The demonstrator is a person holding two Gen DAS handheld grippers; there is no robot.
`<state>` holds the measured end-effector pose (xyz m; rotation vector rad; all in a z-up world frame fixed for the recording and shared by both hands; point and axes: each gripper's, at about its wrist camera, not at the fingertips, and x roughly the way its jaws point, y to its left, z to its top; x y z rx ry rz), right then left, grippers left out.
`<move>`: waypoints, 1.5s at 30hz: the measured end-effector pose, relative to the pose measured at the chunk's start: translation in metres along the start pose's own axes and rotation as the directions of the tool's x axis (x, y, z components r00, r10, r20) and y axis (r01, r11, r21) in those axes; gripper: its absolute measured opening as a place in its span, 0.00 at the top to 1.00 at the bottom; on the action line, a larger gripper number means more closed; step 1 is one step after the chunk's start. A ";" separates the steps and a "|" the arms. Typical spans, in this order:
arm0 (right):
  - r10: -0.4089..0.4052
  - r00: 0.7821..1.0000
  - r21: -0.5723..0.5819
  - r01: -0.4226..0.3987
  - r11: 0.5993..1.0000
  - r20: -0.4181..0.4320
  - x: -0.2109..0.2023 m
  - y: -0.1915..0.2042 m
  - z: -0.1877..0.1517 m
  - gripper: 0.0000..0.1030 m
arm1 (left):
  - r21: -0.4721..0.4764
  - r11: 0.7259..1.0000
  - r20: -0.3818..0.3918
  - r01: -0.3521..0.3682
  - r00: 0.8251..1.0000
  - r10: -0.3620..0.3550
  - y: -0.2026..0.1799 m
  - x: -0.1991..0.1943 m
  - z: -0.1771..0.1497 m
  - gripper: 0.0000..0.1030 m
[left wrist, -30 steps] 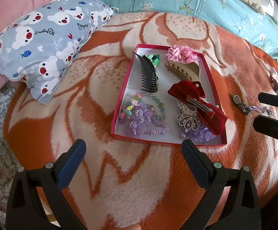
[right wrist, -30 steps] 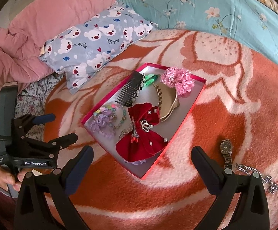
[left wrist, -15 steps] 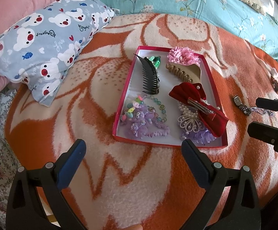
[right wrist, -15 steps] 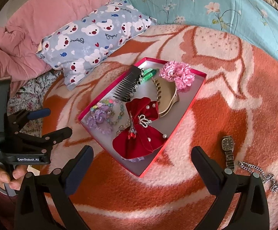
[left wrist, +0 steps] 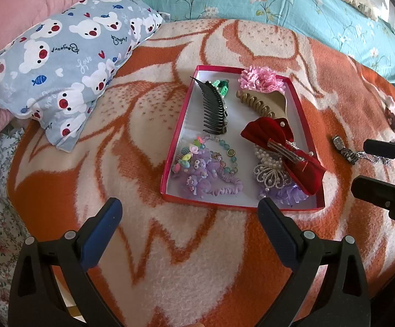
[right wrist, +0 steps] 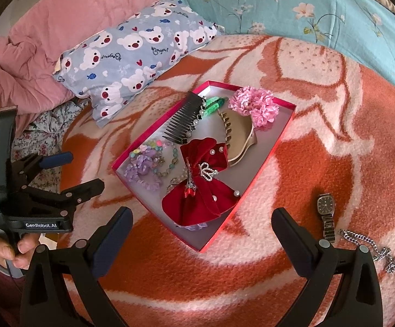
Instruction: Organize jewelry
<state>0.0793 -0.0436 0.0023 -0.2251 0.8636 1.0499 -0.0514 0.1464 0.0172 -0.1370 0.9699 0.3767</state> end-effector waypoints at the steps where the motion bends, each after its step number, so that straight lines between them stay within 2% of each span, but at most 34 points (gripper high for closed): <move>1: 0.001 1.000 -0.001 -0.001 1.000 0.000 0.000 0.000 0.000 0.01 | -0.001 1.000 -0.001 0.001 1.000 -0.001 0.000 0.000 0.000 0.03; 45: 0.003 1.000 -0.003 -0.003 1.000 -0.002 0.001 0.003 -0.001 0.01 | -0.005 1.000 0.012 -0.006 1.000 0.006 0.001 0.002 -0.003 0.03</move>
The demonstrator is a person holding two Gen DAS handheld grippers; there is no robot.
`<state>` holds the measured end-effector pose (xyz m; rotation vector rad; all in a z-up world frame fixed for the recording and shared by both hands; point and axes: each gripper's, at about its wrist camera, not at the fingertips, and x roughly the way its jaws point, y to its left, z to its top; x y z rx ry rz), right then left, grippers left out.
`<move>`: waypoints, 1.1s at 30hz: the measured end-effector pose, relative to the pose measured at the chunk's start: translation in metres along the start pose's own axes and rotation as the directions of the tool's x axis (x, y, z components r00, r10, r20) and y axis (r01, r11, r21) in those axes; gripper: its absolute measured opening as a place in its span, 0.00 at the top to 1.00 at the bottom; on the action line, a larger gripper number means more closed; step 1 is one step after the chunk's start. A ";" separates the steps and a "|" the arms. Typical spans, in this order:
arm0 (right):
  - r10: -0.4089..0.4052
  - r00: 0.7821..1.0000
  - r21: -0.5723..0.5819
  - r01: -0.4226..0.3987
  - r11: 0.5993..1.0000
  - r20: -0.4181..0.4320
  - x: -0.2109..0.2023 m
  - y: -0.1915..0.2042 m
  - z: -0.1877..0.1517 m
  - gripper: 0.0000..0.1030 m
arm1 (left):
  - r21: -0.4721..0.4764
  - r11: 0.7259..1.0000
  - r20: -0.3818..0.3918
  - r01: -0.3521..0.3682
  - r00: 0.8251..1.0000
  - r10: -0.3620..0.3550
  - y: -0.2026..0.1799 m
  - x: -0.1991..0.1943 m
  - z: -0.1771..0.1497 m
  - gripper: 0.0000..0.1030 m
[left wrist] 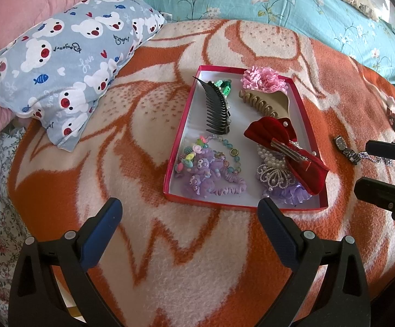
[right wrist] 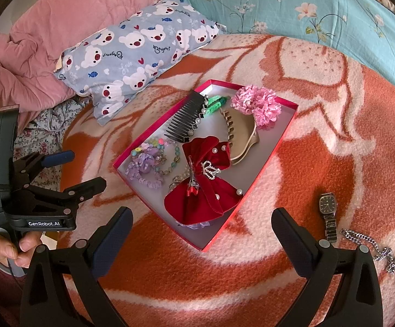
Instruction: Organize jewelry
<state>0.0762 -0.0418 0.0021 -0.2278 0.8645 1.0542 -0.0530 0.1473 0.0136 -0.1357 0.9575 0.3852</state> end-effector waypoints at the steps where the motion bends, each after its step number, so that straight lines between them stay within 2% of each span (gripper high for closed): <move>1: 0.000 1.000 0.000 0.000 1.000 0.000 0.000 0.000 0.000 0.01 | 0.000 1.000 0.000 0.001 1.000 -0.001 0.000 0.000 0.000 0.03; 33: -0.003 1.000 0.003 0.003 1.000 -0.005 0.002 -0.003 -0.002 0.01 | 0.000 1.000 -0.001 0.001 1.000 -0.001 0.000 0.001 0.001 0.03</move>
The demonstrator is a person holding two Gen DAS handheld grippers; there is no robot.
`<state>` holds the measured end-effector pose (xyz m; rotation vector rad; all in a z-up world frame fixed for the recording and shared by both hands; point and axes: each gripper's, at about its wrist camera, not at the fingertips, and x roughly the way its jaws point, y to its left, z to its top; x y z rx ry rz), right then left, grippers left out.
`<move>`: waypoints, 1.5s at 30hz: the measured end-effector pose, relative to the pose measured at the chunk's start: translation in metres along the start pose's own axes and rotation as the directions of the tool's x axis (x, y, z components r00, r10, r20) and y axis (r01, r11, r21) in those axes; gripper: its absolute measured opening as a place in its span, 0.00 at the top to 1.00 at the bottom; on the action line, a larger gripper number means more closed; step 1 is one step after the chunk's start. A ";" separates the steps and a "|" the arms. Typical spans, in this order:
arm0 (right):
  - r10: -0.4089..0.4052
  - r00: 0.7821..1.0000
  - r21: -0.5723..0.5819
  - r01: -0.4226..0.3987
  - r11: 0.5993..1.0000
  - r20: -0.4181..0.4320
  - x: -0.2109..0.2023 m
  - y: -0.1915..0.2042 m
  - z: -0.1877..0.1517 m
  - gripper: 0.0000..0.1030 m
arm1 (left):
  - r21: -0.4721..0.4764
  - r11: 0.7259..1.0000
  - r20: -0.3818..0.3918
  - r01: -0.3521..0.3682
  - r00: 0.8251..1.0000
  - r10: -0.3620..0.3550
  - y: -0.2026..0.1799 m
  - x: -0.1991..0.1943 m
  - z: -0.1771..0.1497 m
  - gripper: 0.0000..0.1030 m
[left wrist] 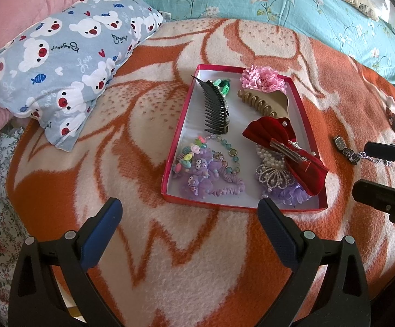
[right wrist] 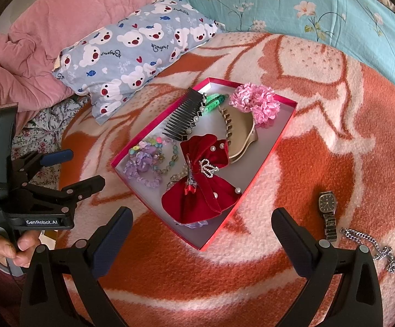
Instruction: Organize jewelry
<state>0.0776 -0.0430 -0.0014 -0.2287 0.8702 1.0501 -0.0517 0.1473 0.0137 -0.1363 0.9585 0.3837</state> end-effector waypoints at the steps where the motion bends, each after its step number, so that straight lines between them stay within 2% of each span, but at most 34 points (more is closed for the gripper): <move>1: 0.000 1.000 0.000 0.000 1.000 0.000 0.000 0.000 0.000 0.01 | 0.001 1.000 0.000 -0.002 1.000 0.002 0.000 0.000 0.000 0.03; 45: -0.013 1.000 0.011 0.013 1.000 -0.013 0.005 -0.006 -0.005 0.01 | 0.001 1.000 -0.017 0.015 1.000 -0.015 -0.001 0.008 0.002 0.03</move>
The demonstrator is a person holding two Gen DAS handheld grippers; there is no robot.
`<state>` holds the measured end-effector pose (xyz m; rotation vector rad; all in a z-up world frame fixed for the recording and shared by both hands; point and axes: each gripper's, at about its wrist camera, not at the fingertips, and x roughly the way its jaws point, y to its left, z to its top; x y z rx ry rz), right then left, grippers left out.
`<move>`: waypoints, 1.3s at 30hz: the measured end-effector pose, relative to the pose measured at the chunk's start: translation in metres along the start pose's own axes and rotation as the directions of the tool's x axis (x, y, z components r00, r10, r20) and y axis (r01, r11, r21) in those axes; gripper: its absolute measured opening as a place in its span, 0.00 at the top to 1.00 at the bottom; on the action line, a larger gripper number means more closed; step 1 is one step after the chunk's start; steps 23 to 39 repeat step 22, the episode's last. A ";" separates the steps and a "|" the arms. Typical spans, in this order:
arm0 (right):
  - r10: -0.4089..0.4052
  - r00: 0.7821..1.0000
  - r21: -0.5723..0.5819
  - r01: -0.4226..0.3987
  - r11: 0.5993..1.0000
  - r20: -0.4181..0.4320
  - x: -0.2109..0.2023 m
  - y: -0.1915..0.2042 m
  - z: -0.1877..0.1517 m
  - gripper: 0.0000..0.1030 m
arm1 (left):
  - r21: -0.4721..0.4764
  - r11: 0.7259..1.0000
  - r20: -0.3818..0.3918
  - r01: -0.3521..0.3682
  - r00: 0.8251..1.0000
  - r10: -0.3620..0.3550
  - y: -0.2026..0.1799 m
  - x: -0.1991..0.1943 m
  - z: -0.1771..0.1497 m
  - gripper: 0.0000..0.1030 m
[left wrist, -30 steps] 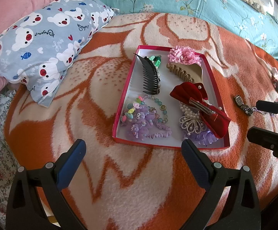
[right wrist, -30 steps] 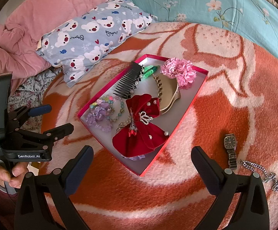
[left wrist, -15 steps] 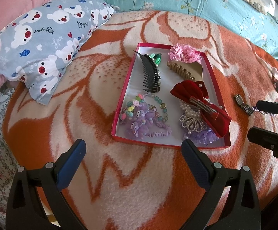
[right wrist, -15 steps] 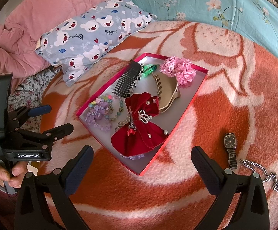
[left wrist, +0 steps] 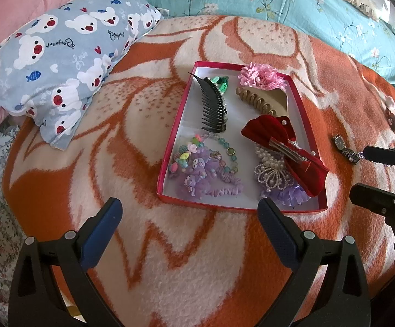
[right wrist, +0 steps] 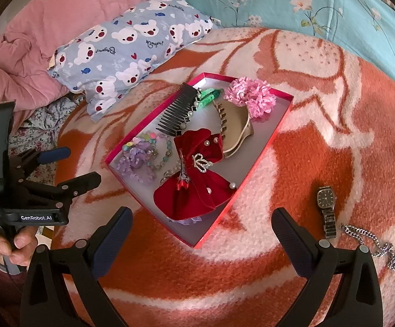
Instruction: Organize jewelry
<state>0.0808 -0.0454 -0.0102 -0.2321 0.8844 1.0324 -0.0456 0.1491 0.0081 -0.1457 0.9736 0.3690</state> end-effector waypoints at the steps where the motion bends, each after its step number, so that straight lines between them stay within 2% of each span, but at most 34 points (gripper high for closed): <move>1: -0.002 1.000 0.002 0.002 1.000 0.000 0.000 -0.001 0.000 0.01 | 0.000 1.000 0.000 -0.001 1.000 0.001 0.000 0.000 0.000 0.03; 39: -0.011 1.000 0.009 0.011 1.000 -0.002 0.000 0.000 0.000 0.01 | 0.010 1.000 -0.004 0.016 1.000 -0.016 -0.006 0.008 0.003 0.03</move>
